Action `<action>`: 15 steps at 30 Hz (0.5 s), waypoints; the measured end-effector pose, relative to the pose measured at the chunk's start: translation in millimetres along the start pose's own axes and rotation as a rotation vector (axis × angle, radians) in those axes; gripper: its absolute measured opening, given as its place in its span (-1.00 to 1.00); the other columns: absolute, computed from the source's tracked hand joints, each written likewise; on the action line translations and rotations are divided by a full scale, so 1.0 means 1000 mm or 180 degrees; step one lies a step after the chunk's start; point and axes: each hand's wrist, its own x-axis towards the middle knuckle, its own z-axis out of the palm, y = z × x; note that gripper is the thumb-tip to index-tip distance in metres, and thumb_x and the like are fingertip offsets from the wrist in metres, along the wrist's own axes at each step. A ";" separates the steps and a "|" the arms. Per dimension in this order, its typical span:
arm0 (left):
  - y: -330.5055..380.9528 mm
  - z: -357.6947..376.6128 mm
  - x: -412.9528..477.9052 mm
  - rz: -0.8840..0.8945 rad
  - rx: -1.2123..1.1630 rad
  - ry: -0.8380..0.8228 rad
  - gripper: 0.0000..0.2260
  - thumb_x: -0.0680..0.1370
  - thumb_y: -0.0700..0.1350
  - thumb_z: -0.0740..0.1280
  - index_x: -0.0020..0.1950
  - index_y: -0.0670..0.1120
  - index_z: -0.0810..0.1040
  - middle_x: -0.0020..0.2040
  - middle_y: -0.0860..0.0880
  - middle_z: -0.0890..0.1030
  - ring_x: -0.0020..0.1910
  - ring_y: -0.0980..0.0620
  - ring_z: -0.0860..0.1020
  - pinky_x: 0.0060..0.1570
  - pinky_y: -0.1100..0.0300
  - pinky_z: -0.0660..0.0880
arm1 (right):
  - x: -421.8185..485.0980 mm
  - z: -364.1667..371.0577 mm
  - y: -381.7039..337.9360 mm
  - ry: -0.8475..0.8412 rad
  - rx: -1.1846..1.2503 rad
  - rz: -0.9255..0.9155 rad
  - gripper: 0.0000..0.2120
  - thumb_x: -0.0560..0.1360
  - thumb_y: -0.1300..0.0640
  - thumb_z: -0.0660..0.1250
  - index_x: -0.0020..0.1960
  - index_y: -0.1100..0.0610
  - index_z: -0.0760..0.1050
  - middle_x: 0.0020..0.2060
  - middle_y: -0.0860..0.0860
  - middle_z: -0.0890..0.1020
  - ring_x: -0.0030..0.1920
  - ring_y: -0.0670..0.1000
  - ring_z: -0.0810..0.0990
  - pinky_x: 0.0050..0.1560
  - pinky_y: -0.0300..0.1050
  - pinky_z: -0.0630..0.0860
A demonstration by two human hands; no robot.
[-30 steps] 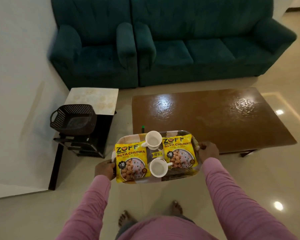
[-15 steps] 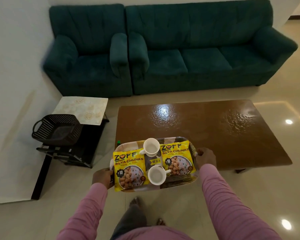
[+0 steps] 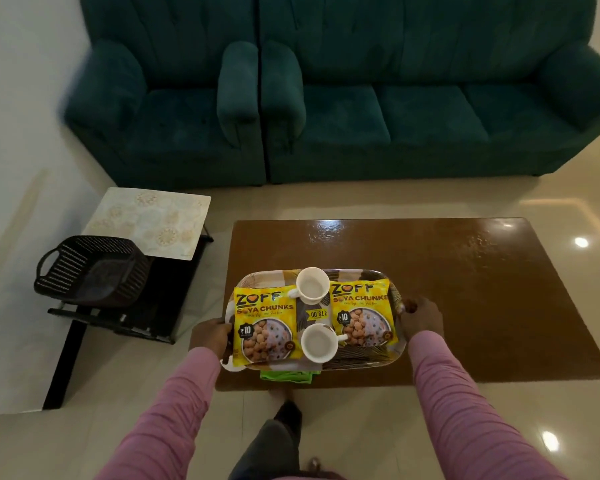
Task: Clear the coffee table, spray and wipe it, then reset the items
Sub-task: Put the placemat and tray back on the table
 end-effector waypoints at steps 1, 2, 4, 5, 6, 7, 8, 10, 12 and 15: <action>0.009 0.001 0.011 -0.0008 0.0025 -0.0026 -0.72 0.53 -0.33 0.28 -0.32 -0.06 0.57 -0.12 -0.26 0.66 -0.05 -0.26 0.64 0.07 -0.22 0.57 | 0.008 0.003 -0.010 -0.0011 -0.0007 0.0029 -0.78 0.48 0.29 0.30 0.12 0.22 0.57 0.07 0.21 0.63 0.10 0.21 0.58 0.06 -0.02 0.47; 0.016 0.001 0.024 -0.0001 0.0023 -0.0029 -0.72 0.52 -0.32 0.29 -0.33 -0.05 0.58 -0.12 -0.26 0.66 -0.04 -0.26 0.64 0.08 -0.23 0.56 | 0.016 0.005 -0.018 -0.0025 -0.0009 0.0051 -0.77 0.49 0.28 0.30 0.13 0.20 0.57 0.07 0.19 0.64 0.10 0.20 0.58 0.07 -0.02 0.47; 0.029 0.004 0.050 -0.0053 0.0107 -0.0075 -0.72 0.51 -0.31 0.30 -0.36 -0.06 0.59 -0.13 -0.27 0.66 -0.02 -0.29 0.64 0.08 -0.25 0.56 | 0.032 0.014 -0.032 -0.0043 -0.0003 0.0085 -0.76 0.49 0.27 0.31 0.14 0.18 0.58 0.08 0.18 0.64 0.10 0.19 0.58 0.08 -0.02 0.47; 0.036 0.006 0.058 -0.0074 0.0132 -0.0062 -0.72 0.50 -0.31 0.30 -0.37 -0.07 0.59 -0.15 -0.27 0.66 -0.03 -0.29 0.64 0.07 -0.25 0.56 | 0.039 0.017 -0.038 -0.0047 -0.0010 0.0089 -0.76 0.49 0.26 0.31 0.15 0.18 0.57 0.08 0.18 0.64 0.10 0.20 0.58 0.08 -0.02 0.47; 0.043 0.009 0.068 -0.0094 0.0144 -0.0014 -0.73 0.50 -0.30 0.30 -0.37 -0.08 0.60 -0.17 -0.25 0.66 -0.06 -0.27 0.65 0.07 -0.24 0.56 | 0.048 0.022 -0.043 -0.0059 -0.0038 0.0087 -0.75 0.49 0.25 0.31 0.16 0.18 0.57 0.08 0.19 0.63 0.11 0.21 0.58 0.08 -0.02 0.47; 0.048 0.012 0.080 -0.0113 0.0131 0.0033 -0.74 0.50 -0.29 0.30 -0.36 -0.08 0.61 -0.18 -0.23 0.67 -0.09 -0.25 0.65 0.06 -0.23 0.57 | 0.057 0.026 -0.049 -0.0063 -0.0059 0.0062 -0.75 0.49 0.25 0.31 0.15 0.20 0.57 0.08 0.20 0.63 0.11 0.21 0.58 0.07 -0.03 0.47; 0.055 0.016 0.093 -0.0096 0.0059 0.0079 -0.75 0.50 -0.27 0.31 -0.35 -0.06 0.62 -0.18 -0.21 0.67 -0.11 -0.22 0.65 0.06 -0.22 0.57 | 0.067 0.033 -0.055 -0.0071 -0.0077 0.0042 -0.75 0.49 0.26 0.31 0.15 0.21 0.57 0.08 0.21 0.63 0.11 0.22 0.58 0.07 -0.03 0.47; 0.069 0.023 0.114 -0.0046 0.0115 0.0089 -0.80 0.49 -0.20 0.32 -0.27 -0.02 0.68 -0.10 -0.22 0.68 -0.06 -0.23 0.65 0.08 -0.23 0.57 | 0.087 0.045 -0.064 -0.0076 -0.0134 0.0011 -0.75 0.48 0.26 0.32 0.15 0.23 0.57 0.09 0.23 0.63 0.12 0.24 0.57 0.06 -0.03 0.46; 0.074 0.036 0.153 0.0021 0.0241 0.0059 -0.84 0.52 -0.15 0.31 -0.05 -0.08 0.70 0.03 -0.27 0.66 -0.01 -0.21 0.63 0.13 -0.22 0.54 | 0.113 0.063 -0.072 -0.0061 -0.0196 -0.0009 -0.74 0.48 0.26 0.32 0.16 0.24 0.57 0.10 0.25 0.62 0.12 0.25 0.56 0.04 -0.05 0.45; 0.078 0.056 0.202 -0.0047 0.0387 0.0283 -0.86 0.45 -0.10 0.34 -0.18 -0.07 0.70 -0.04 -0.28 0.66 -0.06 -0.21 0.64 0.07 -0.23 0.56 | 0.153 0.098 -0.077 -0.0084 -0.0285 -0.0031 -0.73 0.48 0.27 0.32 0.17 0.25 0.56 0.10 0.26 0.61 0.14 0.27 0.56 0.05 -0.04 0.45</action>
